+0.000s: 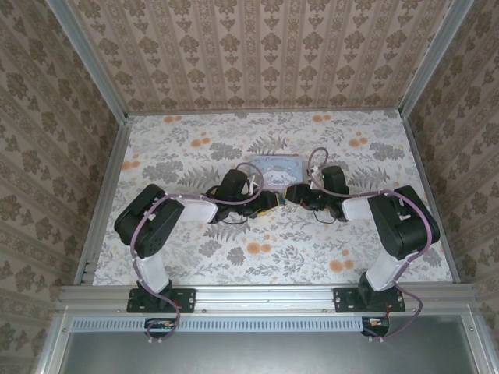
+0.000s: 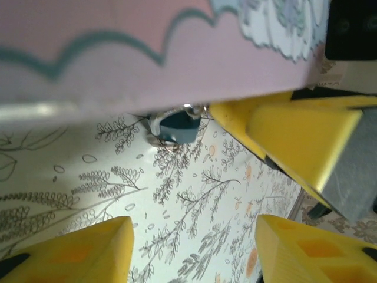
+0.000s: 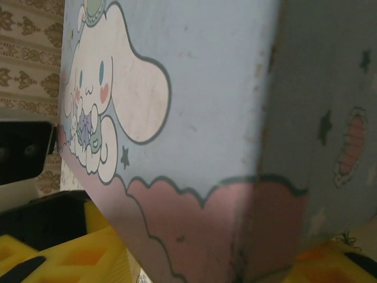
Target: Unlock the padlock with the key
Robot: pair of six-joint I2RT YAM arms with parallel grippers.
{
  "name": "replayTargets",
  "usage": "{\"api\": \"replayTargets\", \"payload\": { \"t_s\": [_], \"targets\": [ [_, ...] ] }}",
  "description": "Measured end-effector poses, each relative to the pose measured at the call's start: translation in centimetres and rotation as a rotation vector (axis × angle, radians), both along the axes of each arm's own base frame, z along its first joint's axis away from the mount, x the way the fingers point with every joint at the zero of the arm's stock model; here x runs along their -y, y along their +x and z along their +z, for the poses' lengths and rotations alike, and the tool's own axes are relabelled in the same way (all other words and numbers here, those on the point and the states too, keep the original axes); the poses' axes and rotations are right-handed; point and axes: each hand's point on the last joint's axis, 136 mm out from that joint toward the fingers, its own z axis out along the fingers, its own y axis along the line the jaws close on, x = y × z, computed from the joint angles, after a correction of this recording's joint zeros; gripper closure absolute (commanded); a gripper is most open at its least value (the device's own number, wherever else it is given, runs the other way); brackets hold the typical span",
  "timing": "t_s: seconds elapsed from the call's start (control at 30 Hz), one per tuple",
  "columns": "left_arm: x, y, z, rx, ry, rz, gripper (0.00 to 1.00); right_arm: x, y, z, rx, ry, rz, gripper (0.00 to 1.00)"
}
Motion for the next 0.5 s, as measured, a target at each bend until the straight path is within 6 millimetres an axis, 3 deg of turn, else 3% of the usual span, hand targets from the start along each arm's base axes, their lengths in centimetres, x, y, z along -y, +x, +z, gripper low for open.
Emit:
{"api": "replayTargets", "payload": {
  "t_s": [0.3, 0.5],
  "targets": [
    [-1.5, 0.9, 4.4, 0.080, -0.023, 0.035, 0.28, 0.5, 3.2, 2.8, 0.079, 0.015, -0.041, 0.49],
    [-3.8, 2.4, 5.0, 0.103, 0.019, 0.094, 0.21, 1.2, 1.0, 2.4, 0.071, 0.001, -0.043, 0.49]
  ]
}}
